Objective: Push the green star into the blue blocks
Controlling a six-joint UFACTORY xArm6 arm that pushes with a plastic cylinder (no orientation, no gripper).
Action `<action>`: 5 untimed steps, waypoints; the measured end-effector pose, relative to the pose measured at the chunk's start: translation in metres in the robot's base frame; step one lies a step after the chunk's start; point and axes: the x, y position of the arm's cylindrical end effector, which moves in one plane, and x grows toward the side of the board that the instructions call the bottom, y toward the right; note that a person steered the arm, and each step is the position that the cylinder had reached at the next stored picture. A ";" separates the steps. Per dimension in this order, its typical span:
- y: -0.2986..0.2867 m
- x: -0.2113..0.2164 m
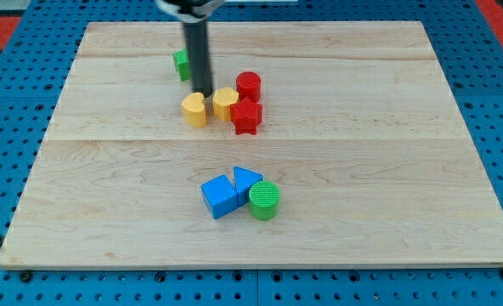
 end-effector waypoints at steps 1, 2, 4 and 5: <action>0.058 -0.014; 0.065 -0.033; 0.016 -0.080; -0.068 -0.080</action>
